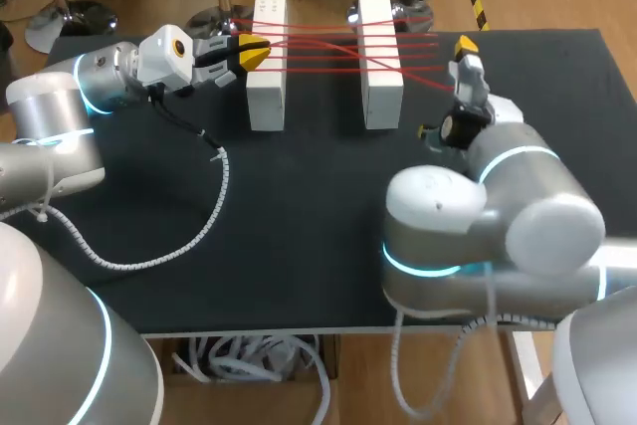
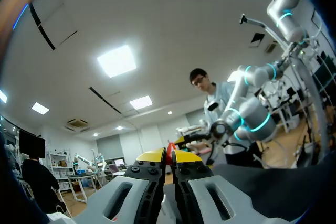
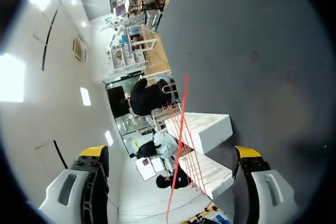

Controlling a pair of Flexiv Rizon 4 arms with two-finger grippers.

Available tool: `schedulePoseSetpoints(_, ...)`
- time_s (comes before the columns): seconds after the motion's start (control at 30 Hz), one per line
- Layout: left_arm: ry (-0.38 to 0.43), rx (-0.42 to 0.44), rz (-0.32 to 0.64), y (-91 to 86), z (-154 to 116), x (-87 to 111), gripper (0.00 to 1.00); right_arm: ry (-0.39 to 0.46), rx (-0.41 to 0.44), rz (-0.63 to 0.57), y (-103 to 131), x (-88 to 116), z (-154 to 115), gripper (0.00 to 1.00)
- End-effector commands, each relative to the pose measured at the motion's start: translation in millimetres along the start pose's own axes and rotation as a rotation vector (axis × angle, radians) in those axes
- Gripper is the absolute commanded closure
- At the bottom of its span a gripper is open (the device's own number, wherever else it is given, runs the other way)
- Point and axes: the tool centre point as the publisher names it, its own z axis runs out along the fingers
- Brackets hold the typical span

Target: Grab the tape and strap the tape.

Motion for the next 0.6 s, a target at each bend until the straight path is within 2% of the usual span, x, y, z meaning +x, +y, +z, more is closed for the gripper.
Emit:
schedulePoseSetpoints(0.03, 0.001, 0.002, 0.001, 0.9, -0.7, 0.1, 1.0, -0.014, -0.075, 0.005, -0.9, 6.5, 20.8, 0.0)
schedulePoseSetpoints(0.2, 0.001, 0.002, 0.001, 0.9, -0.7, 0.1, 1.0, 0.007, -0.079, 0.014, 3.2, 8.1, 27.1, 0.0)
schedulePoseSetpoints(0.53, 0.001, 0.002, 0.001, 0.9, -0.7, 0.1, 1.0, 0.095, -0.006, -0.012, 9.4, 20.1, 26.3, 0.0)
schedulePoseSetpoints(0.57, 0.001, 0.002, 0.001, 0.9, -0.7, 0.1, 1.0, 0.097, -0.005, -0.01, 9.7, 21.7, 26.5, 0.02)
schedulePoseSetpoints(0.6, 0.001, 0.002, 0.001, 0.9, -0.7, 0.1, 1.0, 0.1, -0.004, -0.008, 9.5, 23.9, 28.3, 0.08)
